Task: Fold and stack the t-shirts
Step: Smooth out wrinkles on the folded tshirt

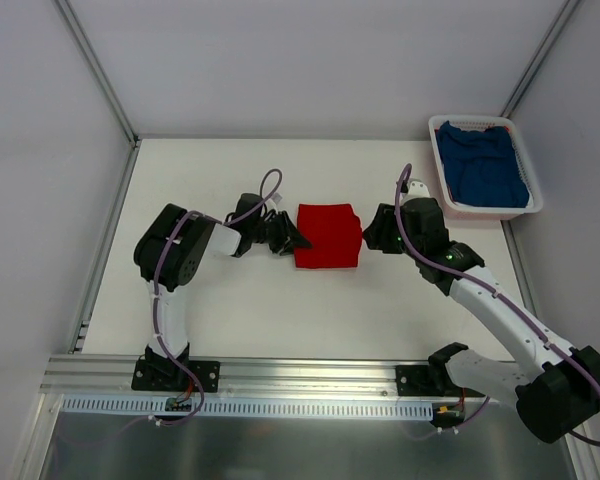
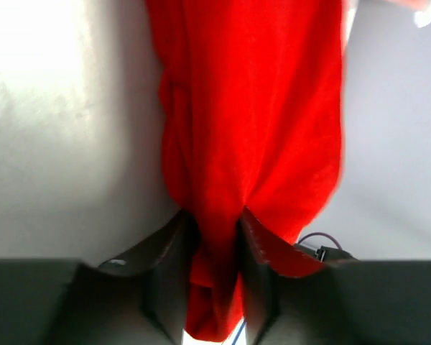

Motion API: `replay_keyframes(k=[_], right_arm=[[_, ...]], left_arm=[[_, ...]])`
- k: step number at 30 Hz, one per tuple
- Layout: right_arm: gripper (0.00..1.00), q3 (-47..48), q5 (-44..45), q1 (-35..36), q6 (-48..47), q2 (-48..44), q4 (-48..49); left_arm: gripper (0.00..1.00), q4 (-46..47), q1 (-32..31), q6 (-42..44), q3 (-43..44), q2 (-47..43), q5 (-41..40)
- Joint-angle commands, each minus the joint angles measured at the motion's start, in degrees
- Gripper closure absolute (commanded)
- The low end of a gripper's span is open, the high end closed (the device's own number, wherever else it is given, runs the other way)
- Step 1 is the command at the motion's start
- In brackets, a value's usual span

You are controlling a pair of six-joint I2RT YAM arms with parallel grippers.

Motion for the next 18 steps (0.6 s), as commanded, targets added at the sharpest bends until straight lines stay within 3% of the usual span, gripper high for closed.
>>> replay_keyframes(k=[1,6,18], right_arm=[[0.51,2.9,0.42,0.16,0.64,-1.71,0.31],[0.51,2.9,0.51,0.25,0.64,-1.89,0.31],[0.51,2.2,0.33,0.08,0.2,-1.36,0.84]], left_arm=[[0.76,-0.58,-0.42,0.03,-0.37,1.11,0.95],[1.0,-4.18,-0.34,1.78,0.86,0.76,0.16],[1.0,-25.71,5.72,13.99,14.12,-1.62,-6.52]])
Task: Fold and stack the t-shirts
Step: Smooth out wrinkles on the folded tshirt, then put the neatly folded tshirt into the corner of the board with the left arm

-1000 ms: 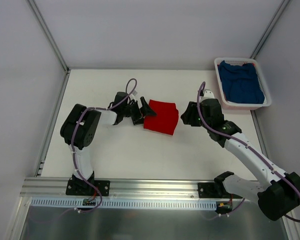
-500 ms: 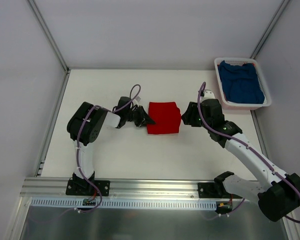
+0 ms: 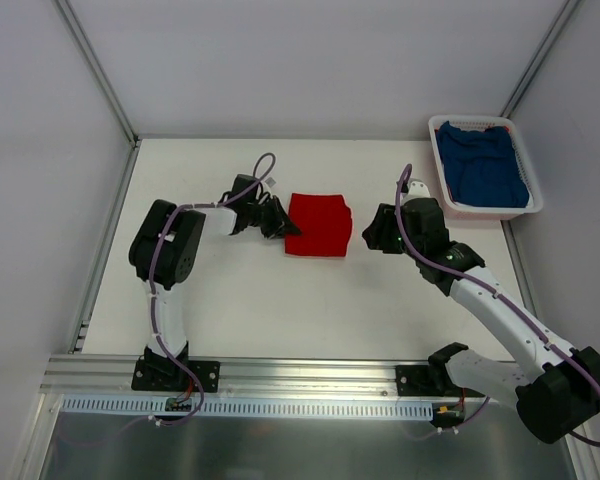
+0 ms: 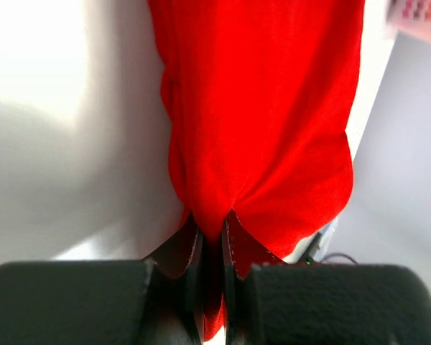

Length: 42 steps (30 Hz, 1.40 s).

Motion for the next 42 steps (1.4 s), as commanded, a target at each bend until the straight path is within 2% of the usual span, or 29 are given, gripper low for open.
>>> replay_keyframes(k=[1,12,19,23,36,42], right_arm=[[0.51,2.11,0.31,-0.01,0.09,-1.14,0.84],[0.51,1.32,-1.27,-2.03,-0.62,-0.35,1.81],[0.51,1.5,-2.5,-3.18,-0.79,-0.17,2.16],[0.51,1.32,-4.96,-3.7,-0.88,-0.61,2.25],[0.52,0.35,-7.59,-5.99,-2.11,-0.35,2.42],[0.51,-0.7,-9.44,-7.65,-2.37,0.0,3.3]], left_arm=[[1.0,-9.95,3.5,7.0,5.13,-1.92,-3.85],[1.0,-22.09,15.18,15.36,15.32,0.71,-5.61],[1.0,-24.11,23.45,16.68,18.14,2.38,-5.79],[1.0,-27.9,27.92,19.05,23.93,6.15,-5.97],[1.0,-39.06,34.7,23.8,40.46,14.6,-9.83],[1.0,-40.2,37.34,24.15,41.17,14.78,-12.46]])
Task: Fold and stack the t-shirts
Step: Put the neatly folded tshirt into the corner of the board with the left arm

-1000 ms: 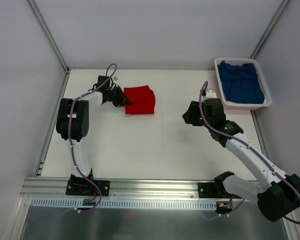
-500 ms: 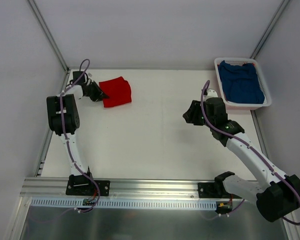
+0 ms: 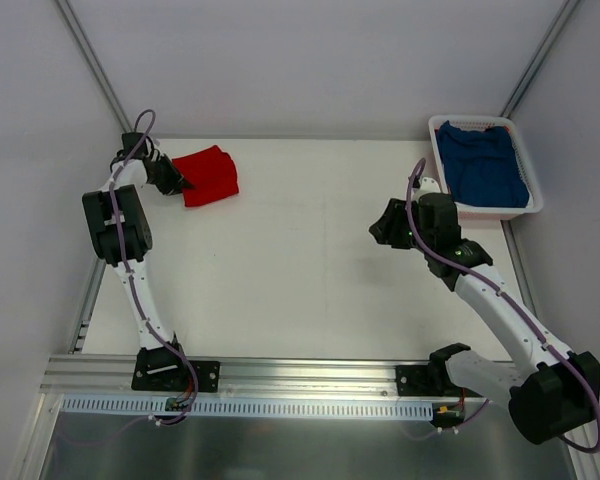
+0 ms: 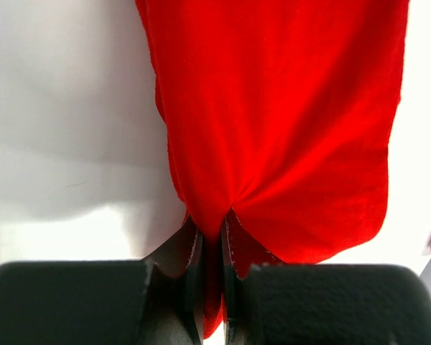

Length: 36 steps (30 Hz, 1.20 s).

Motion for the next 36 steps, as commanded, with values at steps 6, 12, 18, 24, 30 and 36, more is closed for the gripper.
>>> replay_keyframes(k=[6,12,18,24,30,36], right_arm=[[0.51,-1.27,-3.63,-2.44,-1.17,-0.02,2.67],[0.52,-1.89,-4.78,-3.41,-1.44,0.16,3.02],[0.52,-2.77,-5.57,-4.11,-1.26,0.51,3.81],[0.52,-3.56,-6.36,-4.64,-1.0,0.86,4.51],[0.52,-3.82,-6.62,-5.08,-1.08,0.68,4.69],[0.52,-4.17,-7.15,-5.34,-0.91,0.95,4.95]], left_arm=[[1.0,-3.36,4.08,1.35,0.86,-0.88,-6.82],[1.0,-4.85,5.93,2.32,4.19,0.35,-8.32],[1.0,-8.89,6.55,6.44,10.79,3.51,-10.43],[1.0,-11.61,6.72,10.31,15.45,5.53,-14.12],[1.0,-14.08,6.99,13.83,20.54,7.82,-16.23],[1.0,-14.34,6.99,18.31,22.22,8.17,-20.27]])
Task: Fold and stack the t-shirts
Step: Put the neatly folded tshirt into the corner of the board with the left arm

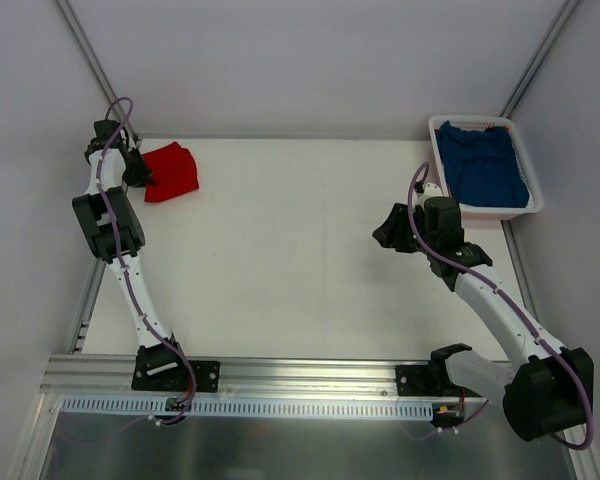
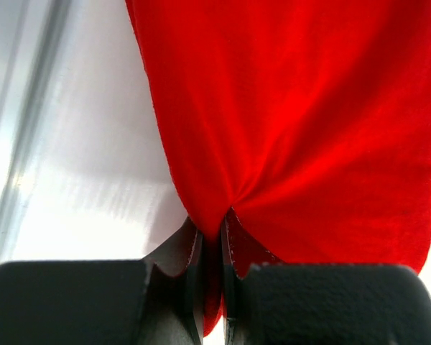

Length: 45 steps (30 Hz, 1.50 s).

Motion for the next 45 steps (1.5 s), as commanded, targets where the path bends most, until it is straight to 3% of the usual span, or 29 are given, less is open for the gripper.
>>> replay_keyframes(k=[1,7,8,11,12,14,15,17,28,40,45], right_arm=[[0.52,-0.33,-1.23,-0.43,-0.41,-0.04,2.05],[0.52,-0.42,-1.58,-0.51,-0.32,-0.12,2.05],[0.52,-0.5,-1.49,-0.51,-0.32,-0.21,2.05],[0.52,-0.68,-1.58,-0.43,-0.23,-0.48,2.05],[0.52,-0.68,-1.58,-0.43,-0.23,-0.48,2.05],[0.52,-0.68,-1.67,-0.6,-0.23,-0.56,2.05],[0.52,-0.77,-1.75,-0.6,-0.32,-0.48,2.05],[0.52,-0.77,-1.93,-0.51,-0.23,-0.39,2.05],[0.52,-1.65,-2.9,-0.6,0.3,0.66,3.8],[0.51,-0.94,-2.28,-0.51,-0.23,0.76,3.54],[0.44,0.02,-2.63,-0.51,-0.76,2.16,1.62]], left_arm=[[1.0,-1.89,0.74,5.24,3.31,0.44,-5.02],[1.0,-2.24,0.91,5.6,5.6,1.32,-5.81],[0.95,-2.24,0.91,5.6,5.69,1.4,-6.07],[0.7,-2.24,0.91,5.51,5.78,1.4,-7.57],[0.53,-2.32,0.91,5.34,5.78,1.4,-7.75],[0.37,-2.33,0.91,5.25,5.78,1.4,-7.49],[0.17,-2.33,0.91,5.16,5.78,1.32,-7.48],[0.02,-2.33,0.74,5.07,5.69,1.23,-7.66],[0.01,-2.24,-0.32,3.41,-3.18,-6.14,-11.61],[0.01,-2.33,-2.16,0.85,-17.16,-28.89,-13.11],[0.01,-2.59,-4.71,-0.46,-22.69,-36.9,-12.58]])
